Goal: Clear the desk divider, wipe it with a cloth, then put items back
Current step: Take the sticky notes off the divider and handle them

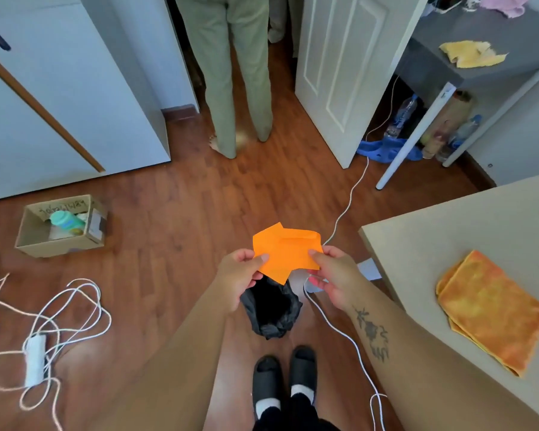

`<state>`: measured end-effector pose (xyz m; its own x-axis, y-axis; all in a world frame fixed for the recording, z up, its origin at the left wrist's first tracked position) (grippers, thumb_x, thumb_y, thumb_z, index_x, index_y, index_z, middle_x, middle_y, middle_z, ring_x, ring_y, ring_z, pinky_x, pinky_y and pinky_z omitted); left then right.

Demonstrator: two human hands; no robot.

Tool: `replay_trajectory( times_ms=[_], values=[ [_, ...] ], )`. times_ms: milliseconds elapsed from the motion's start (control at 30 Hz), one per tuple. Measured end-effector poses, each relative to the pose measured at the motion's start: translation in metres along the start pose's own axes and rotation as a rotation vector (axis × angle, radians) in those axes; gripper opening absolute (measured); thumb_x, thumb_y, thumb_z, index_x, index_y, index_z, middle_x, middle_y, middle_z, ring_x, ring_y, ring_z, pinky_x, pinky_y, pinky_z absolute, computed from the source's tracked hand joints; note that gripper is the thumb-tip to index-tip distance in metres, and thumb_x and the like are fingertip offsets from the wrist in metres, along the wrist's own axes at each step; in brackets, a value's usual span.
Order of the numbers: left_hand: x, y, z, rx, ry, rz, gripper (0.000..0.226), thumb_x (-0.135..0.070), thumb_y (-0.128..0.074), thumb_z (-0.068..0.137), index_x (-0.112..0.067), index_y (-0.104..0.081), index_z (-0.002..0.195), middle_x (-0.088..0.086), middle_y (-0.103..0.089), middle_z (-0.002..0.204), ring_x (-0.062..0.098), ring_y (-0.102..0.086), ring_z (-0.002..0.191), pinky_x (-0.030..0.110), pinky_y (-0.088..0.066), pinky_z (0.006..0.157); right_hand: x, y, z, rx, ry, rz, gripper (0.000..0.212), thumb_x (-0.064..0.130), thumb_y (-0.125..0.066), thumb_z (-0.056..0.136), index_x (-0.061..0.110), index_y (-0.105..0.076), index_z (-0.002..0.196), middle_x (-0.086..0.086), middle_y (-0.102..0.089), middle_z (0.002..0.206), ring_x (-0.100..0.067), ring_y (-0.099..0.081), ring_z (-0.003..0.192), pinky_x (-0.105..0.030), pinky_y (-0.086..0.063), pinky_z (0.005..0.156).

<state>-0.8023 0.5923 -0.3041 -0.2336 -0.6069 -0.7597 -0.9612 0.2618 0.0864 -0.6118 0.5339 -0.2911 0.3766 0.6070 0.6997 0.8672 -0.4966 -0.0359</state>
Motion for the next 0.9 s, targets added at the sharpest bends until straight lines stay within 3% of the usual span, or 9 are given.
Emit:
replay_trajectory(
  times_ms=[233, 367, 467, 567, 633, 700, 800, 900],
  values=[
    [0.096, 0.013, 0.049, -0.13, 0.146, -0.032, 0.011, -0.021, -0.066, 0.093, -0.01, -0.063, 0.091, 0.0, -0.062, 0.083, 0.014, -0.054, 0.067, 0.016, -0.043, 0.052, -0.085, -0.027, 0.078, -0.054, -0.167, -0.127, 0.014, 0.013, -0.056, 0.097, 0.011, -0.057, 0.11, -0.012, -0.062, 0.111, -0.026, -0.062, 0.088, -0.028, -0.051, 0.064],
    [0.159, 0.009, 0.094, -0.262, 0.234, 0.016, 0.016, -0.021, -0.066, 0.093, -0.019, -0.055, 0.081, 0.001, -0.054, 0.079, 0.02, -0.053, 0.075, 0.026, -0.041, 0.06, -0.139, -0.028, 0.125, -0.168, -0.162, -0.207, 0.006, 0.011, -0.054, 0.096, 0.014, -0.056, 0.101, -0.006, -0.059, 0.098, -0.021, -0.058, 0.083, -0.026, -0.052, 0.061],
    [0.193, 0.002, 0.122, -0.303, 0.25, 0.13, 0.017, -0.022, -0.065, 0.092, -0.021, -0.052, 0.08, 0.0, -0.053, 0.079, 0.021, -0.055, 0.075, 0.03, -0.042, 0.064, -0.168, -0.027, 0.153, -0.195, -0.129, -0.306, 0.014, 0.006, -0.051, 0.095, 0.017, -0.052, 0.086, -0.002, -0.053, 0.084, -0.019, -0.051, 0.072, -0.043, -0.056, 0.068],
    [0.238, -0.009, 0.161, -0.333, 0.234, 0.27, 0.021, -0.021, -0.064, 0.09, -0.023, -0.049, 0.075, -0.002, -0.05, 0.074, 0.016, -0.047, 0.064, 0.028, -0.038, 0.059, -0.203, -0.026, 0.193, -0.23, -0.089, -0.458, 0.024, 0.001, -0.05, 0.091, 0.021, -0.049, 0.078, 0.003, -0.048, 0.074, -0.025, -0.052, 0.07, -0.057, -0.053, 0.079],
    [0.258, -0.016, 0.183, -0.322, 0.23, 0.29, 0.02, -0.023, -0.064, 0.09, -0.024, -0.049, 0.076, -0.001, -0.051, 0.075, 0.019, -0.047, 0.066, 0.028, -0.038, 0.061, -0.221, -0.03, 0.216, -0.212, -0.038, -0.565, 0.015, 0.002, -0.05, 0.087, 0.016, -0.054, 0.083, -0.005, -0.056, 0.08, -0.033, -0.06, 0.077, -0.057, -0.055, 0.077],
    [0.276, -0.021, 0.203, -0.322, 0.241, 0.298, 0.016, -0.028, -0.067, 0.089, -0.018, -0.056, 0.094, -0.003, -0.055, 0.08, 0.018, -0.052, 0.071, 0.028, -0.04, 0.063, -0.24, -0.035, 0.238, -0.163, -0.026, -0.642, 0.011, 0.005, -0.055, 0.086, 0.014, -0.058, 0.093, -0.007, -0.062, 0.092, -0.033, -0.063, 0.085, -0.052, -0.056, 0.078],
    [0.288, -0.024, 0.213, -0.323, 0.224, 0.337, 0.037, -0.033, -0.071, 0.087, -0.014, -0.054, 0.114, -0.003, -0.058, 0.091, 0.017, -0.057, 0.083, 0.028, -0.045, 0.072, -0.265, -0.037, 0.255, -0.054, -0.081, -0.695, 0.032, 0.013, -0.064, 0.089, 0.015, -0.056, 0.12, -0.002, -0.058, 0.11, -0.025, -0.06, 0.1, -0.044, -0.053, 0.091],
    [0.28, -0.019, 0.205, -0.304, 0.195, 0.406, 0.032, -0.03, -0.069, 0.089, -0.014, -0.055, 0.112, -0.001, -0.058, 0.097, 0.022, -0.059, 0.09, 0.035, -0.05, 0.083, -0.271, -0.036, 0.254, -0.012, -0.114, -0.742, 0.042, 0.013, -0.064, 0.09, 0.014, -0.052, 0.13, -0.008, -0.056, 0.118, -0.027, -0.059, 0.105, -0.046, -0.05, 0.096]
  ],
)
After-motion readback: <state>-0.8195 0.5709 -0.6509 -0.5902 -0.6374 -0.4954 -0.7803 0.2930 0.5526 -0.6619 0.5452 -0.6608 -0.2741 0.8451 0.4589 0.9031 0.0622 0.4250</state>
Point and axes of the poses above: each hand's wrist, its own z-axis towards the middle knuckle, its own y-axis out of the back of the hand, x = y × z, the point moved 3 cm from there along z, towards the middle knuckle
